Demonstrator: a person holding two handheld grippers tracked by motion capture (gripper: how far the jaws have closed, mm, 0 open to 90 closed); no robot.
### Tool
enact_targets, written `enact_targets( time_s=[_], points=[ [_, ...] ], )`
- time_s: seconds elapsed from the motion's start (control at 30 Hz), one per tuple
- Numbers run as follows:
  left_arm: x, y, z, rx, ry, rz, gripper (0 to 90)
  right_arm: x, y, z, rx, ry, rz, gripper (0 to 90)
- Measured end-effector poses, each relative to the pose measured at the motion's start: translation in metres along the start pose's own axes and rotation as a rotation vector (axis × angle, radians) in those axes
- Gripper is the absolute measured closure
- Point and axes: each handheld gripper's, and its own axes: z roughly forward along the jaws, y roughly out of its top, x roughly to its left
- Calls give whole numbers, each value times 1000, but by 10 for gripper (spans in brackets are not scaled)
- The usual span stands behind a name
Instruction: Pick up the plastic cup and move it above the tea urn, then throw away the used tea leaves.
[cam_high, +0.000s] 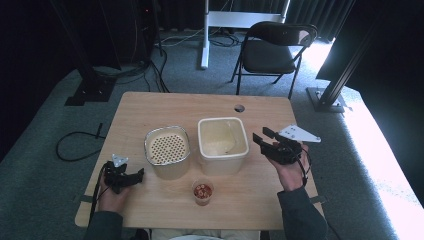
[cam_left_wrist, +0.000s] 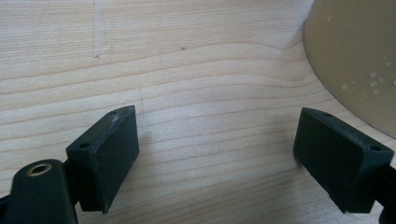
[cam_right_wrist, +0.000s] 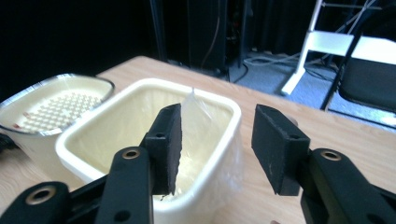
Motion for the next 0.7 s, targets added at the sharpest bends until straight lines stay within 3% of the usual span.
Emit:
enact_targets(
  time_s=[0.27,0.43,0.53,0.57,0.63,0.67,0.7],
  points=[
    [0,1,1,-3,-1,2,148,-8,-22,3,41,-49,16,480],
    [0,-1,0,-4,-11,11,148,-8,-42,-1,66,-56,43,472],
    [0,-2,-1,-2,-22,26,148,-6,-47,-2,75,-60,42,473],
    [0,-3,-4,7,-43,48,148,-2,-61,-3,102,-58,29,473],
    [0,-3,-4,7,-43,48,148,0,-67,-3,110,-56,24,473],
    [-2,-3,-6,24,-73,80,149,3,-78,-2,126,-47,17,473],
    [-2,-3,-6,24,-73,80,150,3,-78,-2,126,-47,17,473]
  ],
)
